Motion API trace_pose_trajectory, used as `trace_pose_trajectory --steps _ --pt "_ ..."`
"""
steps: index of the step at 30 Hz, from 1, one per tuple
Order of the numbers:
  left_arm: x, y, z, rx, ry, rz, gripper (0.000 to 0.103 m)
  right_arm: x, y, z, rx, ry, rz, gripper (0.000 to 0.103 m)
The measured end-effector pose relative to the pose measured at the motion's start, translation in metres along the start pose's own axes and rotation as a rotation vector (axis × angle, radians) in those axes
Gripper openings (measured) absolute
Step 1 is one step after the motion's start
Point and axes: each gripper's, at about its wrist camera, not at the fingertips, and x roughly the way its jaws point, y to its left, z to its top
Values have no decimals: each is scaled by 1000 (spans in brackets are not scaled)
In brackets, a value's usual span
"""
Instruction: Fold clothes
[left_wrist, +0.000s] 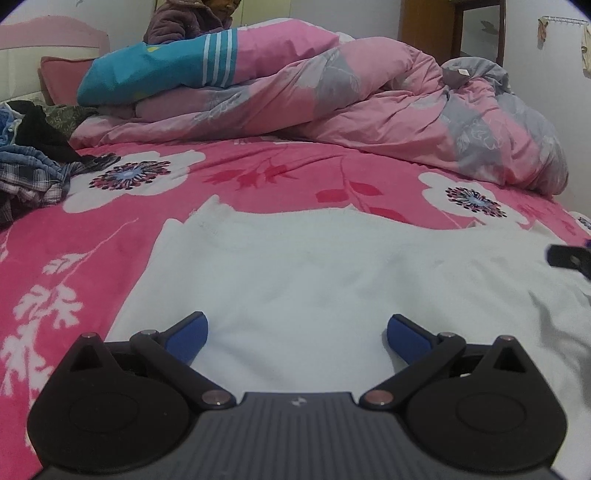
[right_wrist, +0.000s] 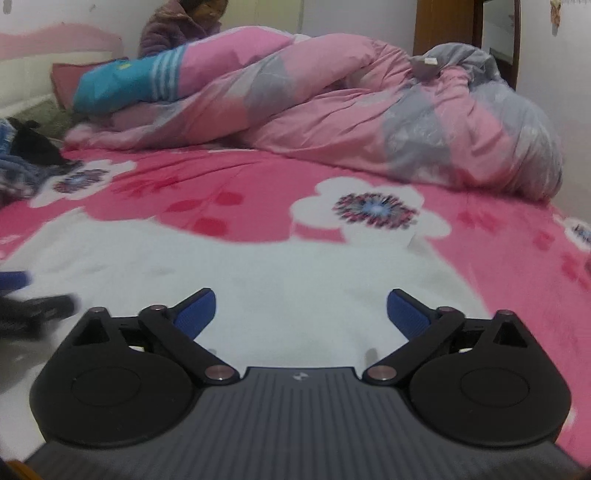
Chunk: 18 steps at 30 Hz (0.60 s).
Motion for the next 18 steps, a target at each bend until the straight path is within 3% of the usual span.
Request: trace_pose_trajectory --steps 4,8,10,14,18 --pt "1 -1 0 9 3 7 103 40 -28 8 93 85 -18 56" --pt "1 -3 0 22 7 15 103 70 -68 1 191 166 -41 44" --pt "1 -2 0 20 5 12 103 73 -86 3 243 170 -34 24" --pt "1 -1 0 19 2 9 103 56 -91 18 275 171 40 20" --pt "0 0 0 18 2 4 103 88 -91 20 202 219 -7 18"
